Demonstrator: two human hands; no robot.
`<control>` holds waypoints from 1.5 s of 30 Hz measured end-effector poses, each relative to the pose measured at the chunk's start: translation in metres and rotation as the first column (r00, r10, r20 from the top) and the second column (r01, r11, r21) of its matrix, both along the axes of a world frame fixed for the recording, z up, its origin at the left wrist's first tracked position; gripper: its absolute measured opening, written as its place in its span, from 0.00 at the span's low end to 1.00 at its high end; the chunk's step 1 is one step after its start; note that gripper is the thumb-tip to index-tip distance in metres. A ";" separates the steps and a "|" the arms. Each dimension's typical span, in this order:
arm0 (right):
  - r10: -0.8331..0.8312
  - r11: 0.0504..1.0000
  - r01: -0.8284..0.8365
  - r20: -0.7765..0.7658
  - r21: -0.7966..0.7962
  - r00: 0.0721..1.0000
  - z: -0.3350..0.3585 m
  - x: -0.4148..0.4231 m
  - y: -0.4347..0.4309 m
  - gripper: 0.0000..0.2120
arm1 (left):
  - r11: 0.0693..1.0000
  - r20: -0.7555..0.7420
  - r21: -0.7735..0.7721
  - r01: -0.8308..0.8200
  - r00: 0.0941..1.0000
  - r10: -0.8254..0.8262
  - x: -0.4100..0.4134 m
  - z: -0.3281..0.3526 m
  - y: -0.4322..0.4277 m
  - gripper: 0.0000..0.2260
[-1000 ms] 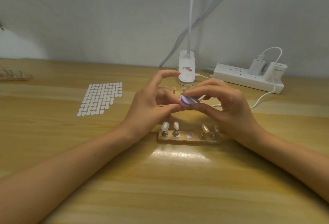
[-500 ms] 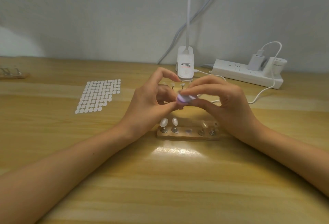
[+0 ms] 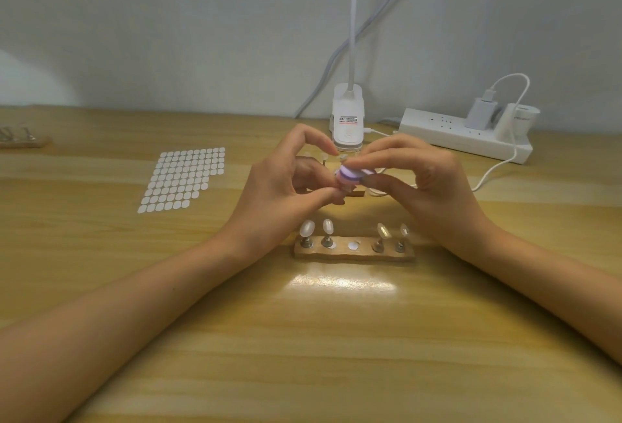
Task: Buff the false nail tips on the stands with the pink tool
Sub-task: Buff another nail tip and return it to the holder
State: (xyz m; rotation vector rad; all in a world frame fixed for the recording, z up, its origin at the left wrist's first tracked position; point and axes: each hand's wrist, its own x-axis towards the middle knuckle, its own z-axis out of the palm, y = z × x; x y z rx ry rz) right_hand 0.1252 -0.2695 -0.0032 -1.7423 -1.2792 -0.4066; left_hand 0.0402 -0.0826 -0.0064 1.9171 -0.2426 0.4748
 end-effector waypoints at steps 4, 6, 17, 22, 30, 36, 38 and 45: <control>0.013 1.000 -0.013 0.020 -0.013 1.000 -0.001 -0.003 0.003 0.11 | 1.000 0.004 -0.001 0.000 1.000 0.000 -0.001 0.001 0.000 0.17; -0.009 1.000 0.009 -0.019 -0.008 1.000 0.000 0.000 0.001 0.11 | 1.000 0.005 0.009 -0.008 1.000 0.008 -0.001 0.002 -0.001 0.17; 0.022 1.000 -0.022 -0.005 -0.020 1.000 0.002 -0.005 0.002 0.11 | 1.000 0.009 0.007 0.005 1.000 -0.005 -0.002 0.002 -0.001 0.17; -0.036 0.999 0.035 -0.036 -0.020 0.999 0.003 0.000 0.001 0.11 | 0.999 -0.005 -0.011 -0.031 1.000 0.031 0.000 0.001 -0.001 0.18; -0.014 1.000 0.014 -0.014 -0.022 1.000 0.004 -0.002 0.002 0.12 | 0.999 -0.011 -0.041 -0.019 1.000 0.019 -0.001 0.000 0.001 0.17; -0.042 0.999 0.041 -0.050 -0.020 0.998 0.005 -0.001 0.001 0.12 | 0.999 -0.009 -0.041 -0.014 1.000 0.014 0.000 0.000 0.001 0.18; 0.013 0.999 -0.014 -0.035 -0.030 0.999 0.004 -0.004 0.002 0.12 | 0.999 0.000 -0.041 0.003 1.000 -0.003 -0.001 0.001 0.001 0.18; 0.043 0.999 -0.044 -0.051 -0.018 0.998 0.003 -0.003 0.003 0.12 | 0.995 -0.025 -0.095 0.021 0.999 -0.023 0.000 0.000 0.000 0.17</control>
